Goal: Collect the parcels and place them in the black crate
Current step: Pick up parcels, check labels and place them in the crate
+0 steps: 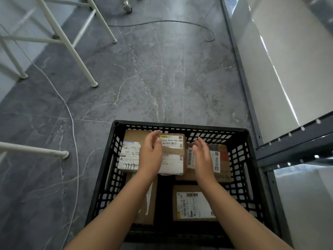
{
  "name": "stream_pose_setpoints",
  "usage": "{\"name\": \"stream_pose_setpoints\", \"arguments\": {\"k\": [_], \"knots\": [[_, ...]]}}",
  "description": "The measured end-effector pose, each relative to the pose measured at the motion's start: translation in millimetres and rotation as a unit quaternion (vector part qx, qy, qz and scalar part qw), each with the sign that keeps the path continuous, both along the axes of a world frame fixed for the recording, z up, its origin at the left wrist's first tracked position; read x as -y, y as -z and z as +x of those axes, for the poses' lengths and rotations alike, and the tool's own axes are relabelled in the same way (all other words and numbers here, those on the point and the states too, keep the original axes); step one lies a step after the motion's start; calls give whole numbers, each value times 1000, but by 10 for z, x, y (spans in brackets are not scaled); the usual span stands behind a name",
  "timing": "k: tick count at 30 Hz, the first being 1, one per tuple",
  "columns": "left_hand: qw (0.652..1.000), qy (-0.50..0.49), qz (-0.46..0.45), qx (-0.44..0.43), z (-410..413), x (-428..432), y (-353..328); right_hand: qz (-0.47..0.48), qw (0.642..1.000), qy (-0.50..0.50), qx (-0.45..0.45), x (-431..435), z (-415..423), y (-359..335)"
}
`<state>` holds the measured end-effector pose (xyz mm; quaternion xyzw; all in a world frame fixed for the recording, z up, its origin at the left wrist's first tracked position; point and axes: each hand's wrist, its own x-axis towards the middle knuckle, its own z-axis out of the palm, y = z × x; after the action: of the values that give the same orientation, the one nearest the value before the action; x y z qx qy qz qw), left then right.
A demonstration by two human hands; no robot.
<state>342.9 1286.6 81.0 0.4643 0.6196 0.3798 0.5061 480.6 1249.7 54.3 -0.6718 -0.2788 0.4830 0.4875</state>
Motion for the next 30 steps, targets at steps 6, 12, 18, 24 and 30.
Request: {"name": "stream_pose_setpoints", "arguments": {"k": [6, 12, 18, 24, 30], "knots": [[993, 87, 49, 55, -7, -55, -1495, 71, 996, -60, 18, -60, -18, -1608], [984, 121, 99, 83, -229, -97, -3573, 123, 985, -120, 28, -176, -138, -3817], [973, 132, 151, 111, -589, -18, -5499, 148, 975, -162, 37, -79, -305, -5765], [963, 118, 216, 111, -1259, 16, -7043, 211, 958, -185, 53, -134, -798, -7295], [959, 23, 268, 83, -1929, 322, -7813, 281, 930, -236, 32, -35, -1470, -8118]]}}
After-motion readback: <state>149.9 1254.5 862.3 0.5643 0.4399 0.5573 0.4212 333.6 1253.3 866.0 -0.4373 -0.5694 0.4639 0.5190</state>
